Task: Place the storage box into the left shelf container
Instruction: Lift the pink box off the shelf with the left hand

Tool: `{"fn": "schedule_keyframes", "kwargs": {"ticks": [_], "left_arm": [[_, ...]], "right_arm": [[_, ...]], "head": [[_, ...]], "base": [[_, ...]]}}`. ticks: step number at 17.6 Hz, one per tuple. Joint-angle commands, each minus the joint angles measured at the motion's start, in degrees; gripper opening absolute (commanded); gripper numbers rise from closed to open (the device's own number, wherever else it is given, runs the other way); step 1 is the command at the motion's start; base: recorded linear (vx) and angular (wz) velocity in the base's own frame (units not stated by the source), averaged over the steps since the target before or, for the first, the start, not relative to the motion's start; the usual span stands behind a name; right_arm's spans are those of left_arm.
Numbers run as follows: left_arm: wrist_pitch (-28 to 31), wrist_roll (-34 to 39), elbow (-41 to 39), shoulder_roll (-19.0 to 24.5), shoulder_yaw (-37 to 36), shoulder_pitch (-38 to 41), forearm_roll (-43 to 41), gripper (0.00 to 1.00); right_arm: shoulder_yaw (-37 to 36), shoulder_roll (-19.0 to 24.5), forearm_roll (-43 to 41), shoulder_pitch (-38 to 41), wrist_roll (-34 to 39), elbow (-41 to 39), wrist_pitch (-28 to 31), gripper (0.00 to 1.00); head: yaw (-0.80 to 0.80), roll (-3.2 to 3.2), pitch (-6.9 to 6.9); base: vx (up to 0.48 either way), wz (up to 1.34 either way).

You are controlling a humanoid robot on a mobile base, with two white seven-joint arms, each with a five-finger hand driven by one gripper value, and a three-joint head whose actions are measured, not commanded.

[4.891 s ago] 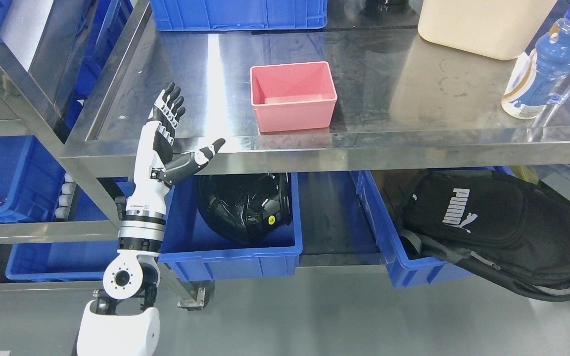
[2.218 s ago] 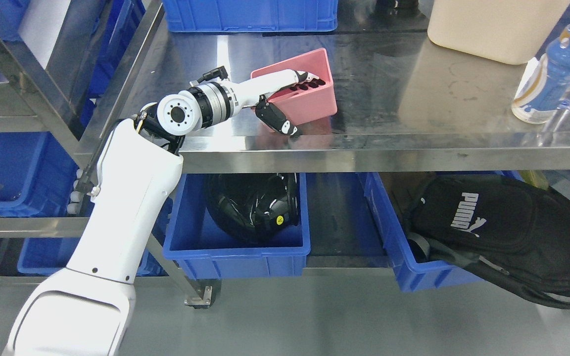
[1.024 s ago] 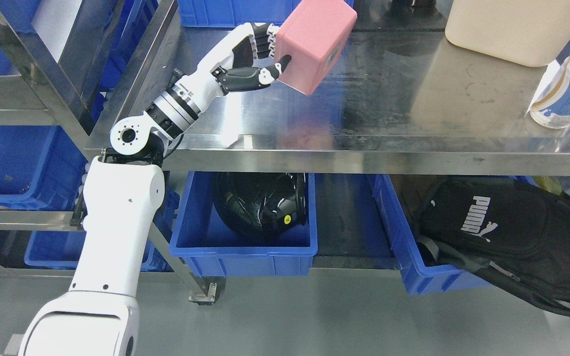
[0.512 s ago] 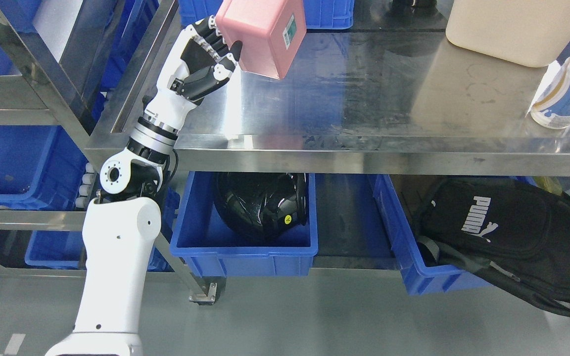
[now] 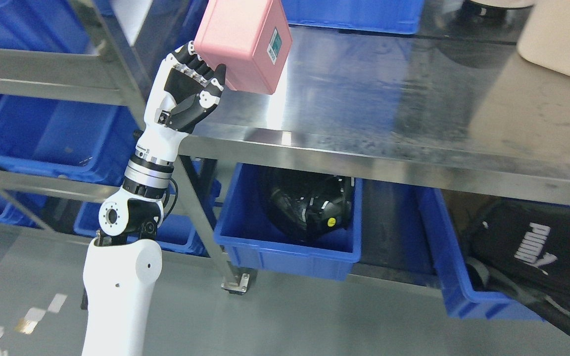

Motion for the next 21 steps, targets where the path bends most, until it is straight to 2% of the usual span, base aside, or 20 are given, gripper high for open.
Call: {"fn": "schedule_keyframes", "kwargs": {"ticks": [1,13,21], "left_arm": [[-0.5,0.5,-10.5,1.0,-2.6,4.5,0.3,0.02],[-0.4,0.5,-10.9,1.0,-2.6,5.7,0.3,0.01],[-0.5,0.5,-10.9,1.0,-2.6,5.8,0.3,0.01]], "right_arm": [[-0.3,-1.0,0.1,0.7,0.0,-1.0,0.0,1.00],[-0.3,-1.0,0.1,0.7,0.0,-1.0,0.0,1.00],[-0.3,-1.0,0.1,0.7,0.0,-1.0,0.0,1.00]], "head": [[0.00,0.00,0.00],[0.00,0.00,0.04],[0.00,0.00,0.06]], "base": [[0.037,0.77],[0.057,0.97],[0.228,1.22]]}}
